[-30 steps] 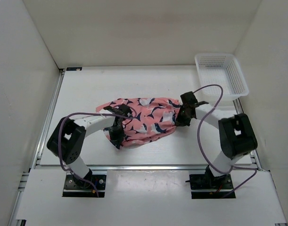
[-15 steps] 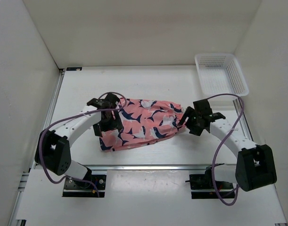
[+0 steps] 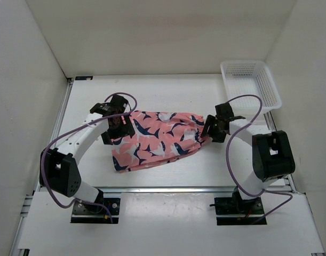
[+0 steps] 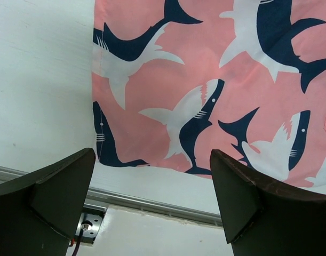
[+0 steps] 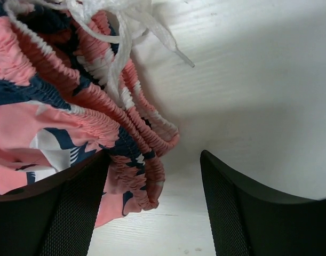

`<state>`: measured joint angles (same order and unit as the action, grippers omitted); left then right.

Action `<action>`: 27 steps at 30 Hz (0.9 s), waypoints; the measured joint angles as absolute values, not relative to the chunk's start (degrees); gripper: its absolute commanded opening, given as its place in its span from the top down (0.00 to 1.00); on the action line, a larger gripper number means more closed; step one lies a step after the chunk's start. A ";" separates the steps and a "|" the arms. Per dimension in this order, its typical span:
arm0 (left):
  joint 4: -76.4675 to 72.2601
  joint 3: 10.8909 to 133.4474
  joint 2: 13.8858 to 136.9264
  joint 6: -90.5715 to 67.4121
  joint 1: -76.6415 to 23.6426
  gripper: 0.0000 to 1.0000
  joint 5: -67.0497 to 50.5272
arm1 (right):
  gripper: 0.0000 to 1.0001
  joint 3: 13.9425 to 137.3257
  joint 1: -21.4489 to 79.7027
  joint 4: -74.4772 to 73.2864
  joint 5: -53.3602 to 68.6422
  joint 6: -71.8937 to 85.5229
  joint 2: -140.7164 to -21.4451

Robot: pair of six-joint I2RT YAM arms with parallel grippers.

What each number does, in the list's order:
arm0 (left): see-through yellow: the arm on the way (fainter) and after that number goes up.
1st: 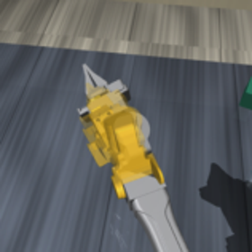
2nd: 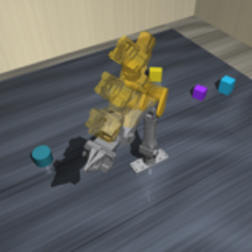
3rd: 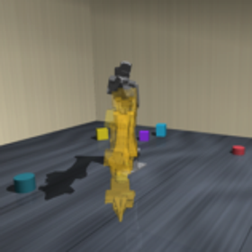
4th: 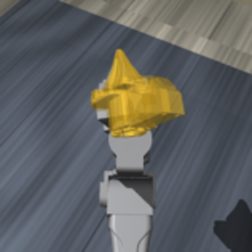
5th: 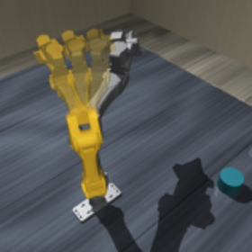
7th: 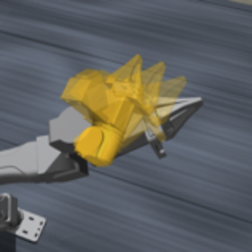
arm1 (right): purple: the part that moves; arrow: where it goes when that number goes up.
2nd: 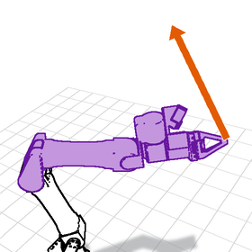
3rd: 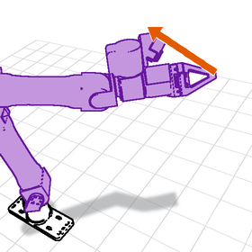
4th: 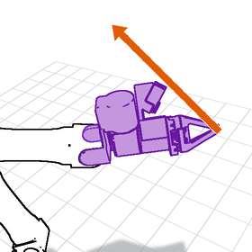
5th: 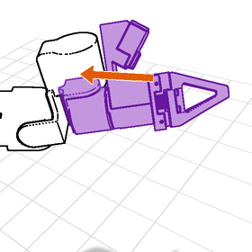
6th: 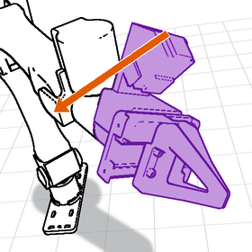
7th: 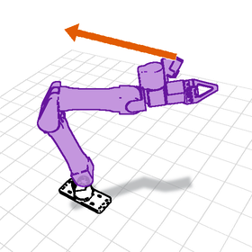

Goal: Fold and stack the shorts
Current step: Fold the shorts

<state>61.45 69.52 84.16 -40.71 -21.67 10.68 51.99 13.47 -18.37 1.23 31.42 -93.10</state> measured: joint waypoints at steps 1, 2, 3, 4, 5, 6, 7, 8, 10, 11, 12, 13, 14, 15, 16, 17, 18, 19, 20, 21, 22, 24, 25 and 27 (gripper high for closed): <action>61.43 69.52 84.38 -40.69 -21.50 0.00 10.59 | 0.34 52.01 13.47 -17.63 1.23 30.87 -93.19; 61.43 69.49 84.55 -40.66 -21.34 0.00 10.48 | 0.38 52.03 13.52 -16.95 1.19 30.41 -93.41; 61.39 69.52 84.66 -40.53 -21.06 0.00 10.33 | 0.48 52.07 13.52 -16.21 1.17 30.02 -93.80; 61.32 69.49 84.75 -40.42 -20.78 0.00 10.15 | 0.55 52.23 13.52 -15.55 1.23 29.61 -94.35; 61.23 69.49 84.79 -40.27 -20.62 0.00 10.11 | 0.61 52.34 13.52 -14.76 1.21 29.43 -94.98; 61.23 69.49 84.86 -39.99 -20.29 0.00 10.02 | 0.71 52.75 13.52 -14.28 1.23 29.47 -95.66; 61.23 69.52 84.93 -39.75 -19.99 0.00 9.91 | 0.75 53.06 13.52 -13.65 1.06 29.17 -96.23; 61.21 69.49 84.97 -39.57 -19.70 0.00 9.85 | 0.80 53.49 13.52 -13.23 1.15 29.45 -96.97; 61.23 69.49 85.01 -39.07 -19.07 0.00 9.67 | 0.90 54.22 13.52 -12.45 1.19 29.58 -97.95; 61.21 69.49 85.01 -38.89 -18.81 0.00 9.65 | 0.94 54.50 13.52 -12.21 1.21 29.63 -98.28; 61.23 69.52 85.01 -38.70 -18.52 0.00 9.63 | 1.00 54.68 13.52 -12.10 1.17 29.82 -98.48; 61.19 69.49 85.03 -38.48 -18.26 0.00 9.63 | 1.00 54.70 13.52 -12.03 1.13 30.00 -98.52; 61.14 69.49 85.03 -38.37 -17.91 0.00 9.61 | 1.00 54.70 13.52 -12.10 0.97 30.24 -98.52; 61.08 69.49 85.06 -38.28 -17.63 0.00 9.56 | 1.00 54.72 13.52 -12.21 0.64 30.57 -98.50; 60.97 69.49 85.08 -38.17 -17.37 0.02 9.52 | 1.00 54.83 13.58 -12.62 0.14 30.89 -98.39; 60.84 69.49 85.21 -38.13 -17.06 0.03 9.43 | 1.00 55.07 13.65 -13.45 -0.36 31.09 -98.28; 60.73 69.49 85.36 -38.13 -16.91 0.09 9.32 | 1.00 55.13 13.67 -14.31 -1.15 31.31 -98.04; 60.66 69.49 85.67 -38.19 -16.71 0.13 9.06 | 1.00 55.13 13.67 -15.53 -1.98 31.51 -97.56; 60.55 69.49 86.00 -38.33 -16.49 0.18 8.82 | 1.00 55.13 13.67 -17.17 -3.03 31.62 -96.90; 60.40 69.49 86.35 -38.41 -16.32 0.24 8.47 | 1.00 55.09 13.67 -18.81 -4.10 31.77 -96.03; 60.03 69.36 86.54 -38.63 -16.14 0.42 8.27 | 1.00 54.94 13.65 -20.16 -5.15 31.90 -94.91; 58.83 68.36 86.48 -39.03 -15.66 0.64 7.62 | 1.00 54.57 13.65 -22.70 -6.79 32.08 -92.51; 58.11 67.44 86.30 -38.96 -15.22 0.75 6.81 | 1.00 54.43 13.65 -24.16 -7.62 32.25 -91.07; 56.40 64.84 85.89 -39.18 -13.91 0.90 5.19 | 1.00 54.30 13.65 -26.48 -8.95 32.58 -88.44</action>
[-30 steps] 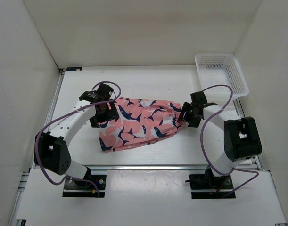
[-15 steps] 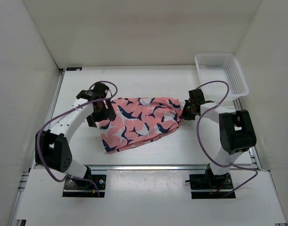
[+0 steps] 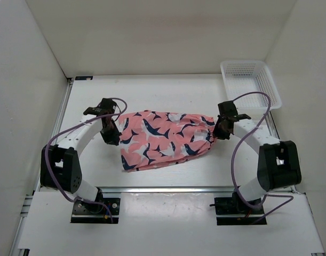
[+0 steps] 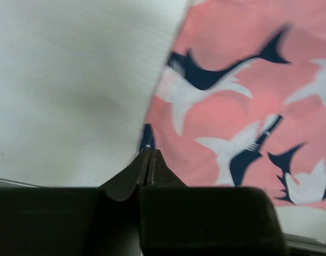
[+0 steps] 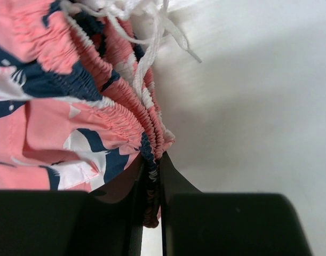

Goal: Fold and stack the shorts
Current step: Fold the shorts

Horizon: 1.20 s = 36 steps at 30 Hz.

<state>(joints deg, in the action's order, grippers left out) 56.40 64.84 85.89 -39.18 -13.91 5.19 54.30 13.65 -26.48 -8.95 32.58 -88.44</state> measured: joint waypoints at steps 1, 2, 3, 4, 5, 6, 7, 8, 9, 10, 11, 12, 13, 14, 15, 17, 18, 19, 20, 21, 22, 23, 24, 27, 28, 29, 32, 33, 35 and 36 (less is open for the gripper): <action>55.72 63.11 85.78 -38.87 -12.71 0.90 3.97 | 1.00 53.98 13.65 -27.35 -9.56 32.62 -86.74; 55.05 61.60 85.80 -38.89 -11.64 0.90 3.07 | 1.00 53.67 13.65 -28.08 -10.09 32.62 -85.30; 54.48 60.36 85.89 -38.87 -10.92 0.90 2.22 | 1.00 53.47 13.65 -29.12 -10.68 32.64 -83.83; 53.87 59.13 86.08 -38.94 -10.11 0.90 1.43 | 1.00 53.43 13.65 -30.13 -11.14 32.69 -82.61; 53.25 58.22 86.41 -39.00 -9.54 0.90 0.67 | 1.00 53.43 13.65 -30.83 -11.62 32.69 -81.67; 52.58 57.56 86.89 -39.05 -9.34 0.90 -0.08 | 1.00 53.43 13.65 -31.55 -12.21 32.67 -80.71; 51.92 57.19 87.48 -39.09 -9.34 0.90 -0.89 | 1.00 53.43 13.65 -32.14 -12.64 32.64 -80.09; 51.27 56.99 88.20 -39.09 -9.45 0.90 -1.67 | 1.00 53.43 13.65 -32.84 -13.13 32.64 -79.48; 50.59 56.99 88.95 -39.13 -9.58 0.90 -2.31 | 1.00 53.43 13.65 -33.45 -13.63 32.58 -79.02; 49.87 56.99 89.76 -39.20 -9.67 0.90 -2.79 | 1.00 53.43 13.65 -33.98 -14.02 32.56 -78.56; 49.17 56.99 90.59 -39.24 -9.76 0.90 -3.22 | 1.00 53.43 13.65 -34.48 -14.39 32.56 -78.17; 48.51 56.99 91.42 -39.29 -9.87 0.90 -3.66 | 1.00 53.43 13.63 -34.85 -14.70 32.51 -77.89; 48.10 57.04 92.16 -39.31 -9.89 0.90 -3.92 | 1.00 53.43 13.63 -35.16 -15.00 32.45 -77.67; 47.70 57.06 92.92 -39.33 -9.93 0.90 -4.19 | 1.00 53.45 13.61 -35.59 -15.22 32.32 -77.56; 47.40 57.14 93.73 -39.40 -9.93 0.90 -4.32 | 1.00 53.49 13.63 -35.99 -15.44 32.16 -77.45; 46.83 57.41 95.46 -39.44 -9.93 0.90 -4.40 | 1.00 53.95 13.85 -37.01 -15.97 31.90 -77.43; 46.57 57.71 96.57 -39.44 -9.93 0.90 -4.54 | 1.00 54.65 14.22 -37.74 -16.34 31.64 -77.43; 46.17 58.17 98.00 -39.46 -9.93 0.90 -4.84 | 1.00 55.79 14.72 -38.54 -16.84 31.35 -77.43; 45.78 58.54 99.22 -39.44 -9.93 0.90 -5.13 | 1.00 57.08 15.49 -39.16 -17.17 31.18 -77.43; 46.15 59.35 100.40 -39.48 -9.91 0.90 -5.96 | 1.00 58.70 16.49 -39.59 -17.61 30.94 -77.43; 46.26 59.94 100.86 -39.48 -9.98 0.90 -6.42 | 1.00 60.55 17.72 -40.01 -18.02 30.76 -77.43; 46.09 60.38 101.19 -39.48 -10.24 0.90 -6.68 | 1.00 62.67 19.27 -40.47 -18.46 30.59 -77.52; 45.93 60.82 101.54 -39.48 -10.68 0.90 -6.90 | 1.00 64.77 20.73 -40.91 -18.98 30.48 -77.76; 45.65 61.67 102.35 -39.48 -11.60 0.90 -7.62 | 1.00 71.70 27.00 -41.23 -20.53 29.87 -79.37; 45.58 61.87 102.50 -39.48 -11.73 0.90 -7.84 | 1.00 74.11 29.39 -41.67 -20.91 29.69 -80.42; 45.54 62.04 102.67 -39.48 -11.81 0.90 -7.97 | 1.00 76.29 31.90 -41.93 -21.37 29.58 -81.67; 45.39 62.33 102.85 -39.48 -11.88 0.90 -8.29 | 1.00 82.72 39.55 -43.07 -23.51 29.39 -86.65; 45.36 62.43 102.91 -39.48 -11.88 0.90 -8.38 | 1.00 84.73 42.39 -43.38 -24.75 29.28 -88.71; 45.15 62.57 102.98 -39.46 -11.88 0.90 -8.40 | 1.00 88.64 47.97 -44.14 -26.57 29.10 -93.41; 45.04 62.65 103.11 -39.46 -11.88 0.90 -8.40 | 1.00 90.50 50.59 -44.14 -27.27 28.95 -95.98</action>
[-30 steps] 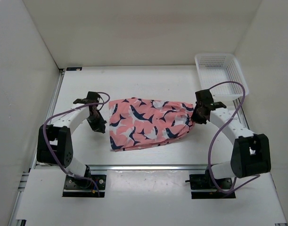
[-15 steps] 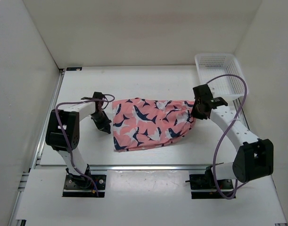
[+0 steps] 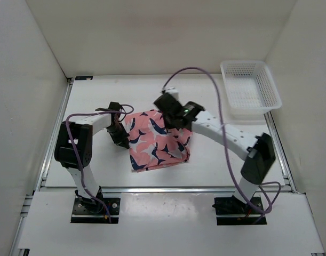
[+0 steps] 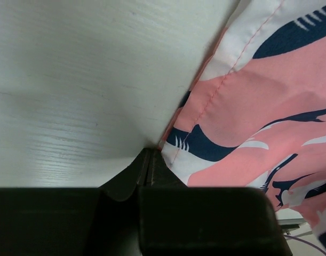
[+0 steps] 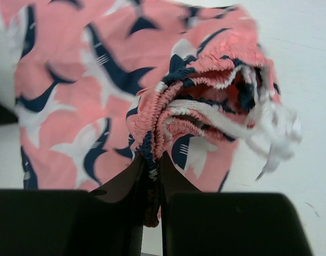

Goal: Fold and stack the shorts
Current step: Fold the shorts

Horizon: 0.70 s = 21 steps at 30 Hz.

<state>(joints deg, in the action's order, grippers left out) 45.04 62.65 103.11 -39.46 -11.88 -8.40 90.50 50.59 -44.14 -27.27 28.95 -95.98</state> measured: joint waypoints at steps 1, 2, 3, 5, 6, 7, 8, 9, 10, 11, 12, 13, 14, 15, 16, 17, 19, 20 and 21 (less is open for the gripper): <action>44.99 62.83 103.24 -39.44 -11.88 0.90 -8.45 | 1.00 92.25 53.01 -44.31 -27.88 28.86 -98.54; 44.99 63.05 103.44 -39.44 -11.88 0.90 -8.51 | 1.00 93.78 54.89 -44.66 -28.38 28.75 -100.77; 44.95 63.26 103.57 -39.44 -11.88 0.90 -8.56 | 1.00 95.20 56.66 -44.77 -28.58 28.62 -102.96; 44.84 63.48 103.70 -39.44 -11.88 0.90 -8.56 | 1.00 98.28 59.09 -45.71 -28.91 28.03 -107.04; 44.75 63.48 103.72 -39.44 -11.88 0.90 -8.58 | 1.00 99.83 59.86 -45.89 -29.02 27.83 -108.86; 44.75 63.51 103.72 -39.44 -11.88 0.90 -8.58 | 1.00 101.49 60.38 -46.26 -28.99 27.53 -110.56; 44.77 63.55 103.74 -39.44 -11.88 0.90 -8.58 | 1.00 103.07 60.66 -46.57 -28.97 27.27 -112.01; 44.73 63.59 103.74 -39.44 -11.88 0.90 -8.56 | 1.00 104.71 60.86 -46.57 -28.95 26.85 -113.43; 44.69 63.61 103.77 -39.44 -11.88 0.90 -8.56 | 1.00 106.21 61.01 -46.59 -28.80 26.55 -114.76; 44.69 63.61 103.77 -39.44 -11.88 0.90 -8.56 | 1.00 107.74 61.17 -46.70 -28.53 26.28 -115.92; 44.69 63.61 103.77 -39.44 -11.84 0.90 -8.56 | 1.00 109.12 61.30 -46.63 -28.32 26.04 -116.95; 44.69 63.61 103.77 -39.40 -11.79 0.90 -8.56 | 1.00 110.26 61.41 -46.61 -28.27 25.76 -117.84; 44.69 63.61 103.77 -39.38 -11.79 0.90 -8.56 | 1.00 111.26 61.52 -46.65 -28.18 25.43 -118.54; 44.66 63.61 103.77 -39.33 -11.66 0.90 -8.56 | 1.00 112.07 61.67 -46.61 -28.05 25.19 -119.15; 44.66 63.61 103.77 -39.24 -11.51 0.90 -8.56 | 1.00 112.79 61.91 -46.63 -27.94 25.02 -119.61; 44.64 63.61 103.77 -39.20 -11.38 0.90 -8.58 | 1.00 113.25 62.13 -46.54 -27.79 24.93 -119.92; 44.58 63.61 103.77 -39.16 -10.98 0.90 -8.58 | 0.87 113.60 62.50 -46.17 -26.72 24.45 -120.18; 44.56 63.61 103.74 -38.98 -10.61 0.90 -8.56 | 0.74 113.69 62.67 -45.95 -25.82 23.88 -120.22; 44.53 63.61 103.68 -38.89 -10.28 0.90 -8.58 | 0.62 113.80 62.72 -45.54 -24.62 23.27 -120.31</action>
<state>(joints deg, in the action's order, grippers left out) 44.53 63.61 103.68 -38.89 -10.28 -8.58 113.80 62.72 -45.54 -24.62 23.27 -120.31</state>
